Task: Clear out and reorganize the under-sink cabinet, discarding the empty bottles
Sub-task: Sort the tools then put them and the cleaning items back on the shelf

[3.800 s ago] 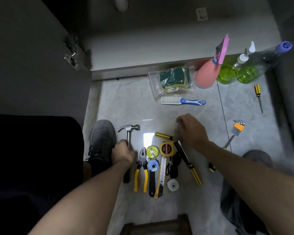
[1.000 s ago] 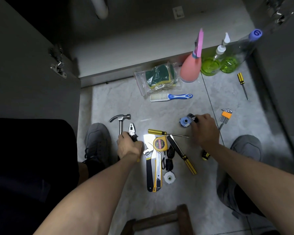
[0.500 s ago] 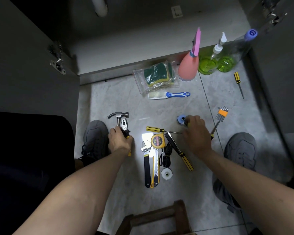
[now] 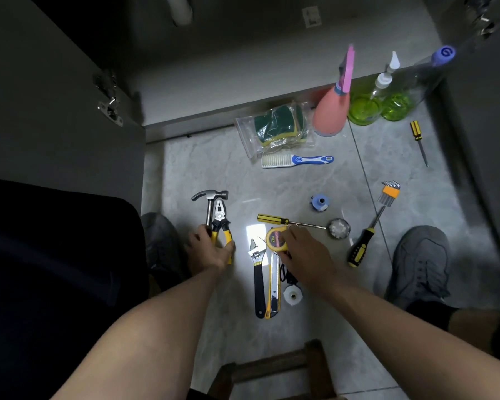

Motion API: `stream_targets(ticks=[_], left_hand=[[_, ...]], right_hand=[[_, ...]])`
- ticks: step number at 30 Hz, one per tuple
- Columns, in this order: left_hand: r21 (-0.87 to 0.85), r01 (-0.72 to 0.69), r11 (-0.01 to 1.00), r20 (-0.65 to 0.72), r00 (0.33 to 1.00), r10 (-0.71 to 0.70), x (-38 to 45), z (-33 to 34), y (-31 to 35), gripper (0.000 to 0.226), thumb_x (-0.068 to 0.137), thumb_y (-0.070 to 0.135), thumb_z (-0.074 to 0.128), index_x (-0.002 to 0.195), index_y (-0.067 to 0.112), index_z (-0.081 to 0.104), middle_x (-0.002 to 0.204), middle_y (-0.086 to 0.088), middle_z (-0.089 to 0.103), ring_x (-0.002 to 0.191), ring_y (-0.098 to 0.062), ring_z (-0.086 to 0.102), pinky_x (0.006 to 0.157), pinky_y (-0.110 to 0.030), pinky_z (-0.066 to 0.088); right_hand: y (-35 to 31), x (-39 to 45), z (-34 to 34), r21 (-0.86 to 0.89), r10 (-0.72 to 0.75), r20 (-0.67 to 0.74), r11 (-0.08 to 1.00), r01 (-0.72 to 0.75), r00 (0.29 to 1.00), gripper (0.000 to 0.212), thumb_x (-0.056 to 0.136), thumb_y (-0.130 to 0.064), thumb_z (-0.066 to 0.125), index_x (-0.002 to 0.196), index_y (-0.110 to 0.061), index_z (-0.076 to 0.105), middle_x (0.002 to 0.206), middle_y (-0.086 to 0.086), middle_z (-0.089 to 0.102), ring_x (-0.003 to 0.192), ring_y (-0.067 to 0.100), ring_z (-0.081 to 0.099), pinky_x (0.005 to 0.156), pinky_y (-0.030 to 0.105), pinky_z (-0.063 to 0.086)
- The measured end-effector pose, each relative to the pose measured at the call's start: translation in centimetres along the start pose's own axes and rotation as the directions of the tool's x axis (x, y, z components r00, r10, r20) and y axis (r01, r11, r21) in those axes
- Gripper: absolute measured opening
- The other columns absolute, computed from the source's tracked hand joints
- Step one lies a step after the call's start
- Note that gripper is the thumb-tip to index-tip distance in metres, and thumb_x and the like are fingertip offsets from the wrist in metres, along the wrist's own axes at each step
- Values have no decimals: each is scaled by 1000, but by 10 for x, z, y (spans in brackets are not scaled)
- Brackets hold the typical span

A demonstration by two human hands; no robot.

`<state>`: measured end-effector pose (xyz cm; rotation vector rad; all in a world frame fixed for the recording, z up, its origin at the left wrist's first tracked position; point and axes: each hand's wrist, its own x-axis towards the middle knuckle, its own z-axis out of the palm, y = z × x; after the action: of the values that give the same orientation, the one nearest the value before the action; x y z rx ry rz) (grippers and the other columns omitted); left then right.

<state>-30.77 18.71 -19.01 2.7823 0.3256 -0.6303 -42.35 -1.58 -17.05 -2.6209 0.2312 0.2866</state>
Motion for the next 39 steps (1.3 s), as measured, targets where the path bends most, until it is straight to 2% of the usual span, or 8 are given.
stream_targets(ticks=[12, 14, 16, 19, 22, 27, 34, 39], left_hand=[[-37, 212, 977, 34, 977, -211, -19, -5, 3, 73, 67, 52, 83, 119, 15, 47, 131, -12, 45, 120, -37, 47, 82, -43, 44], [24, 139, 990, -10, 990, -139, -21, -8, 1, 72, 69, 49, 83, 119, 12, 47, 129, -14, 45, 120, -37, 46, 82, -44, 45], [95, -122, 988, -97, 987, 131, -26, -9, -3, 58, 75, 41, 80, 115, 11, 50, 122, -15, 48, 115, -35, 47, 82, -42, 45], [54, -431, 901, 52, 902, 428, -48, -4, 0, 20, 87, 38, 66, 94, 24, 53, 106, -4, 59, 99, -25, 56, 71, -32, 42], [207, -460, 864, 291, 872, 394, -66, 18, 10, 23, 91, 47, 58, 97, 25, 54, 105, -2, 67, 96, -26, 64, 66, -30, 40], [294, -357, 887, 348, 904, 249, -68, 36, 13, 33, 84, 57, 57, 93, 25, 58, 103, -4, 68, 99, -28, 63, 67, -31, 40], [171, -256, 951, 290, 936, 200, -36, 9, 29, 31, 75, 51, 59, 74, 20, 58, 73, 0, 59, 84, -27, 64, 57, -28, 38], [161, -166, 973, 256, 959, 121, -6, -4, 46, 31, 79, 42, 63, 92, 15, 69, 99, -9, 69, 97, -33, 65, 72, -31, 49]], right_hand=[[27, 31, -13, 44, 65, -34, 997, -64, 997, 20, 94, -18, 61, 111, -8, 60, 111, 10, 55, 101, 31, 54, 69, 47, 49], [27, 34, -13, 72, 84, -44, 994, -81, 996, 16, 92, -16, 61, 106, -9, 59, 108, 10, 54, 99, 30, 53, 67, 48, 49], [25, 33, -14, 72, 61, -32, 996, -59, 998, 10, 94, -20, 58, 100, -12, 57, 102, 7, 54, 95, 27, 52, 66, 47, 48], [20, 11, -14, 44, -72, 150, 997, 66, 986, 15, 99, -31, 51, 95, -18, 55, 95, 1, 59, 90, 27, 58, 69, 42, 46], [18, -22, -9, -17, -210, 333, 973, 229, 919, 22, 99, -40, 49, 100, -19, 56, 106, 2, 58, 101, 24, 57, 73, 42, 49], [11, -51, 9, -155, -259, 403, 926, 345, 878, 41, 93, -47, 55, 117, -14, 56, 123, 7, 53, 116, 27, 50, 78, 41, 49], [-8, -45, 19, -89, -31, 308, 994, 61, 951, 34, 98, -51, 48, 103, -19, 59, 114, 2, 60, 110, 24, 56, 76, 36, 46], [-34, -28, 20, -75, 201, 314, 980, -186, 928, 41, 98, -55, 47, 89, -18, 60, 102, 8, 67, 98, 31, 65, 69, 35, 38]])
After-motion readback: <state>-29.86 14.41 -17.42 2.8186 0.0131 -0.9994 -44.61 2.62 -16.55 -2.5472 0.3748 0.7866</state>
